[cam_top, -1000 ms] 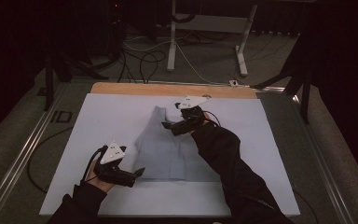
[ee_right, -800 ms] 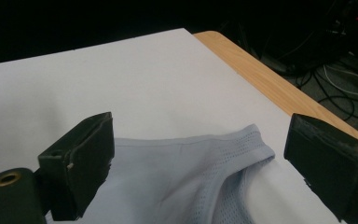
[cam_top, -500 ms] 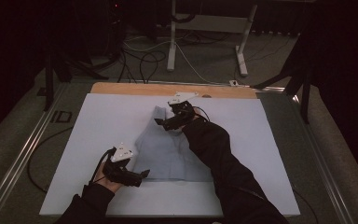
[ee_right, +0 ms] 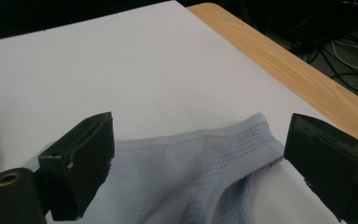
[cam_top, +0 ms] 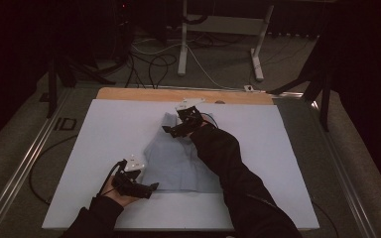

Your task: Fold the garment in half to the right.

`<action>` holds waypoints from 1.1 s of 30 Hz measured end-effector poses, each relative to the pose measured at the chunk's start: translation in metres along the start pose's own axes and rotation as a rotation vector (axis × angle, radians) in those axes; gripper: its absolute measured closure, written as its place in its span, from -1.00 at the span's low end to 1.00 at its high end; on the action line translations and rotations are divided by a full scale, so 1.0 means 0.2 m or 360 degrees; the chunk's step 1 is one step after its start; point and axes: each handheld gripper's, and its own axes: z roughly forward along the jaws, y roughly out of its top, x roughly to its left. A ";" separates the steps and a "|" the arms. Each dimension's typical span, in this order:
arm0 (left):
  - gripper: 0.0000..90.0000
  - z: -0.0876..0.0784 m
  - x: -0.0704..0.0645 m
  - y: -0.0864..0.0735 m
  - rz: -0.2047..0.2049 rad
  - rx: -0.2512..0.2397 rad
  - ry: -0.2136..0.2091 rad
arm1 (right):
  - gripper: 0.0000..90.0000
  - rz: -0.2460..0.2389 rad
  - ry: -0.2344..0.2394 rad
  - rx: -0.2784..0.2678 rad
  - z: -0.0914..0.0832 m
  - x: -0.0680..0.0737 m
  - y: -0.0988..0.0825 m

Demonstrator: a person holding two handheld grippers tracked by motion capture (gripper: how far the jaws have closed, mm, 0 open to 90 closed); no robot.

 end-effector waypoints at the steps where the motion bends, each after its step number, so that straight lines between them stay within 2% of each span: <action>1: -0.59 0.01 0.00 0.00 -0.0012 0.0021 -0.0013 | -0.81 0.0010 0.0006 0.0004 0.01 0.00 0.00; 3: -0.51 0.02 0.01 -0.01 -0.0015 0.0063 -0.0043 | -0.81 0.0016 0.0010 0.0004 0.01 0.00 0.00; 4: -0.46 0.02 0.00 -0.02 -0.0007 0.0059 -0.0035 | -0.81 0.0003 0.0009 0.0007 0.02 0.00 0.00; 7: -0.14 0.01 0.00 -0.01 -0.0020 0.0050 -0.0077 | -0.81 -0.0008 0.0011 0.0012 0.02 0.01 0.00; 8: -0.05 0.01 0.00 -0.02 -0.0005 0.0056 -0.0074 | -0.81 -0.0001 0.0020 0.0012 0.03 0.01 0.01; 10: 0.01 0.01 -0.01 -0.02 0.0018 0.0063 -0.0062 | -0.81 -0.0009 0.0010 0.0020 0.03 0.02 0.01; 11: 0.09 0.01 -0.01 -0.02 0.0013 0.0064 -0.0076 | -0.81 -0.0018 0.0012 0.0015 0.03 0.01 0.01; 13: 0.30 0.01 -0.02 -0.02 0.0030 0.0070 -0.0070 | -0.81 0.0013 0.0021 0.0002 0.04 0.01 0.02; 16: 0.40 0.01 -0.04 -0.02 0.0060 0.0082 -0.0090 | -0.81 0.0000 0.0023 0.0016 0.04 0.01 0.02; 17: 0.55 0.01 -0.04 -0.02 0.0073 0.0085 -0.0098 | -0.81 0.0019 0.0033 0.0010 0.05 0.01 0.02; 18: 0.55 0.01 -0.05 -0.01 0.0078 0.0086 -0.0106 | -0.81 0.0019 0.0033 0.0010 0.05 0.01 0.02; 21: 0.88 0.01 -0.05 -0.01 0.0095 0.0079 -0.0124 | -0.81 0.0011 0.0029 0.0023 0.07 0.00 0.04; 24: 0.92 0.00 -0.05 0.00 0.0107 0.0070 -0.0144 | -0.81 0.0028 0.0035 0.0027 0.08 -0.01 0.05; 26: 0.93 -0.01 -0.05 0.00 0.0101 0.0034 -0.0142 | -0.81 0.0025 0.0044 0.0025 0.10 -0.02 0.06; 30: 0.93 -0.02 -0.05 0.00 0.0100 0.0038 -0.0144 | -0.81 0.0035 0.0050 0.0037 0.12 -0.02 0.08; 33: 0.93 -0.02 -0.06 0.01 0.0099 0.0045 -0.0149 | -0.81 0.0034 0.0023 0.0053 0.15 -0.03 0.10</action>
